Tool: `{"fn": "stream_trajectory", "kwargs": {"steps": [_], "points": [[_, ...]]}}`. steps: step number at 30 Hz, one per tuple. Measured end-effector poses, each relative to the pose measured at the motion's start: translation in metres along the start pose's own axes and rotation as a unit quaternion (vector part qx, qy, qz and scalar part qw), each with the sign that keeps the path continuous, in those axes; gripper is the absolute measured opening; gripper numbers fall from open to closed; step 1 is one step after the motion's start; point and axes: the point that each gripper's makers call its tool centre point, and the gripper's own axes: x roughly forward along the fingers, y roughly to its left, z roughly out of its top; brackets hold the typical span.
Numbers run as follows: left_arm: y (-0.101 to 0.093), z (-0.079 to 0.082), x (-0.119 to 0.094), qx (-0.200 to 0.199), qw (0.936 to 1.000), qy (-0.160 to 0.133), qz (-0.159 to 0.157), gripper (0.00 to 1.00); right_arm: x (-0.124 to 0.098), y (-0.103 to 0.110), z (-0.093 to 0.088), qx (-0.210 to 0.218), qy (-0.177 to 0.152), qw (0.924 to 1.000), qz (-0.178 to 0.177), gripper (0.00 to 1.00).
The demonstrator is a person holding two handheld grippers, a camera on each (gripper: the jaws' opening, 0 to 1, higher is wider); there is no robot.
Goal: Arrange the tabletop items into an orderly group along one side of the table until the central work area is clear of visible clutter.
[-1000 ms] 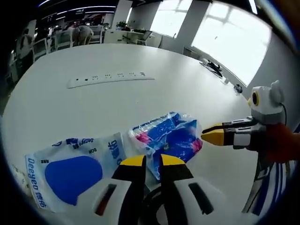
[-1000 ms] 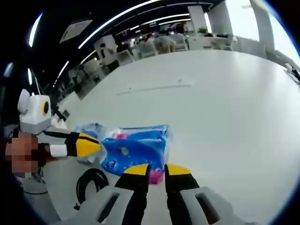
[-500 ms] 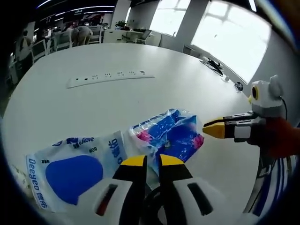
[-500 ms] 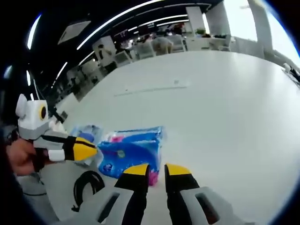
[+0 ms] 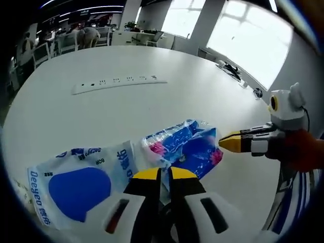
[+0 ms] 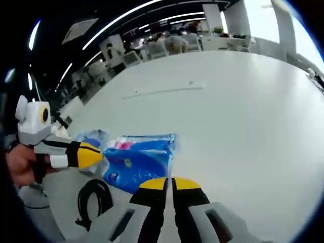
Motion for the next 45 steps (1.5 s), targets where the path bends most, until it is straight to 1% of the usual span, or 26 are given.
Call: {"fn": "stream_trajectory", "kwargs": {"steps": [5, 9, 16, 21, 27, 30, 37, 42, 45], "points": [[-0.002, 0.001, 0.000, 0.000, 1.0000, -0.002, -0.001, 0.03, -0.002, 0.000, -0.002, 0.005, 0.001, 1.0000, 0.000, 0.02], [0.000, 0.003, -0.005, -0.003, 1.0000, -0.004, -0.002, 0.07, -0.005, 0.004, 0.001, 0.004, 0.000, 1.0000, 0.001, 0.04], [0.005, 0.013, -0.024, -0.005, 0.9998, -0.021, -0.001, 0.08, -0.014, 0.008, 0.004, -0.007, -0.001, 1.0000, 0.000, 0.09], [0.010, 0.015, -0.044, -0.005, 0.9993, -0.036, 0.000, 0.09, -0.024, 0.017, 0.003, -0.033, -0.004, 0.9994, 0.008, 0.11], [0.021, 0.008, -0.070, -0.004, 0.9988, -0.049, 0.004, 0.10, -0.034, 0.029, -0.001, -0.049, -0.004, 0.9987, 0.016, 0.14], [0.030, 0.002, -0.087, -0.006, 0.9985, -0.055, 0.008, 0.11, -0.040, 0.038, -0.004, -0.074, -0.006, 0.9970, 0.023, 0.15], [0.053, -0.014, -0.121, -0.011, 0.9976, -0.066, 0.020, 0.13, -0.052, 0.053, -0.011, -0.086, -0.011, 0.9957, 0.033, 0.21], [0.067, -0.023, -0.148, -0.015, 0.9965, -0.077, 0.030, 0.15, -0.058, 0.073, -0.019, -0.109, -0.011, 0.9927, 0.050, 0.26], [0.076, -0.030, -0.161, -0.018, 0.9959, -0.082, 0.035, 0.16, -0.059, 0.080, -0.023, -0.122, -0.011, 0.9912, 0.051, 0.26]]}}
